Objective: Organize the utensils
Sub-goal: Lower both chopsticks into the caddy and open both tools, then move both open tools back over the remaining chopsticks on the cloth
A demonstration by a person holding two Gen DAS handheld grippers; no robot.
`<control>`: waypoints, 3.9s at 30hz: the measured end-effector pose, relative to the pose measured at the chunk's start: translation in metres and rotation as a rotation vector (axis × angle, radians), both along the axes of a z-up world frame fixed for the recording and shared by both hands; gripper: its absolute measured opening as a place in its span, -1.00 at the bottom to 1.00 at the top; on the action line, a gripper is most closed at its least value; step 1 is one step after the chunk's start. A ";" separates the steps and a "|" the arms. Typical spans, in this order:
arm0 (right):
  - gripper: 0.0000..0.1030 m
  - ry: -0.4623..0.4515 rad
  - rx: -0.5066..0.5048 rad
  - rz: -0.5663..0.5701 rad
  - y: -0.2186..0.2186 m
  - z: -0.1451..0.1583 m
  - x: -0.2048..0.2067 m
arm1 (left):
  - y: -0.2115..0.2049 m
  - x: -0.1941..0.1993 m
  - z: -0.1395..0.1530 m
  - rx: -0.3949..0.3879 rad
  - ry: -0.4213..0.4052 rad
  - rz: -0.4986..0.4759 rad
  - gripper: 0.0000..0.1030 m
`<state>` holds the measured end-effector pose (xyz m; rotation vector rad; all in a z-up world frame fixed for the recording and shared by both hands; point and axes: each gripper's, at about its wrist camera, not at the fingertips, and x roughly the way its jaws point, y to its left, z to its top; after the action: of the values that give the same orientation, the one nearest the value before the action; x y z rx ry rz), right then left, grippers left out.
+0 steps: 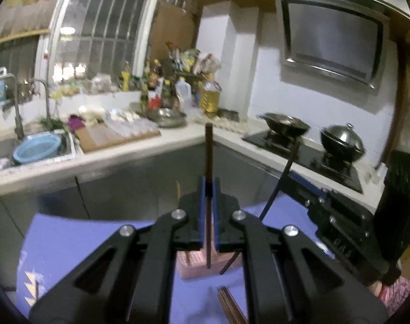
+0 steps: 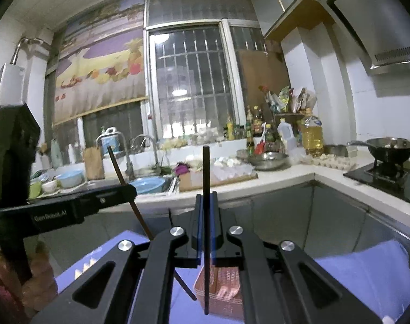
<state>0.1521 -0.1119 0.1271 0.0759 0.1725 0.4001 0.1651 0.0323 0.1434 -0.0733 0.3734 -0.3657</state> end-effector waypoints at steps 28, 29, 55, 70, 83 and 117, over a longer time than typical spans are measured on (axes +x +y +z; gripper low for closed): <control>-0.06 0.117 0.064 -0.109 -0.028 -0.098 0.007 | -0.029 0.037 -0.113 0.083 0.117 0.216 0.38; 0.05 0.097 0.076 -0.116 -0.031 -0.096 -0.001 | -0.025 0.030 -0.110 0.074 0.099 0.231 0.38; 0.42 0.456 0.015 -0.198 -0.044 -0.212 -0.130 | -0.002 -0.111 -0.177 0.068 0.146 0.214 0.43; -0.25 0.579 -0.176 -0.128 -0.027 -0.251 -0.132 | -0.006 -0.110 -0.245 0.100 0.360 0.152 0.43; -0.28 0.610 -0.264 -0.112 -0.017 -0.267 -0.132 | -0.009 -0.106 -0.251 0.098 0.393 0.134 0.43; -0.28 0.618 -0.324 -0.108 -0.013 -0.277 -0.132 | -0.021 -0.105 -0.256 0.109 0.425 0.120 0.43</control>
<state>0.0197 -0.1252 -0.1497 -0.1135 0.8365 0.2265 0.0598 0.0117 -0.1128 -0.0665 0.8043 -0.2085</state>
